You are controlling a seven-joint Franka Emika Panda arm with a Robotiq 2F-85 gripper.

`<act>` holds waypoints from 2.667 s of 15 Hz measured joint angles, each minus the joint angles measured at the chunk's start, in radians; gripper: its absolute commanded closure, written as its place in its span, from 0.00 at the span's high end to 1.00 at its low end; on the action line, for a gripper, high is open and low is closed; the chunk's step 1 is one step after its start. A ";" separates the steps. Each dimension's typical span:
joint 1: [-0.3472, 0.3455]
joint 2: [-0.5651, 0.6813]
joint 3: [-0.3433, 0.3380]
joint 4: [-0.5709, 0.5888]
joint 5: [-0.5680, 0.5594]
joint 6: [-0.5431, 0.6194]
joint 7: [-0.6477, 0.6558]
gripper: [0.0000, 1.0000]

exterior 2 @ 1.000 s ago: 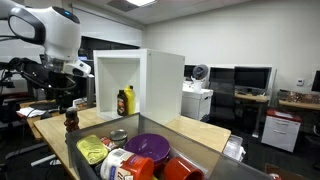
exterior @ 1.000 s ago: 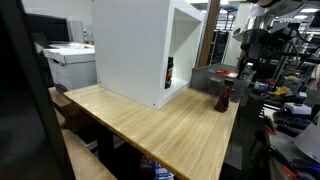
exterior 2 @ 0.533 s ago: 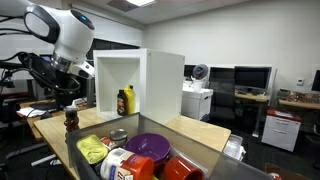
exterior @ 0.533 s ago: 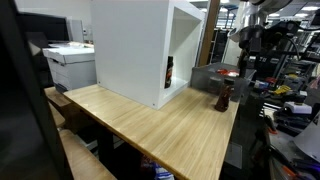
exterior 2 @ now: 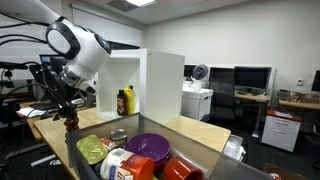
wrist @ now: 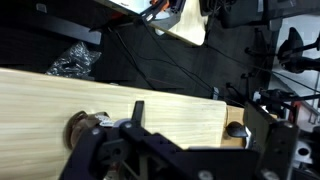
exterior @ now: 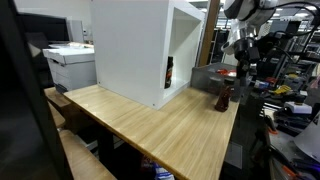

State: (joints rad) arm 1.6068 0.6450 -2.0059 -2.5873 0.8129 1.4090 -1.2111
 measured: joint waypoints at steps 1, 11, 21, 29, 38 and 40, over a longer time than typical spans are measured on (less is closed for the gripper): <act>-0.005 -0.005 0.009 0.003 0.000 0.004 0.000 1.00; -0.001 -0.014 0.011 0.003 0.003 0.085 0.000 1.00; 0.052 -0.034 0.007 0.003 0.007 0.227 0.020 1.00; 0.120 -0.080 -0.001 -0.019 0.040 0.356 0.023 1.00; 0.185 -0.107 -0.001 -0.045 0.084 0.450 0.128 0.42; 0.194 -0.107 -0.001 -0.045 0.084 0.458 0.152 0.73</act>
State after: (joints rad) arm 1.8005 0.5380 -2.0068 -2.6324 0.8964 1.8668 -1.0594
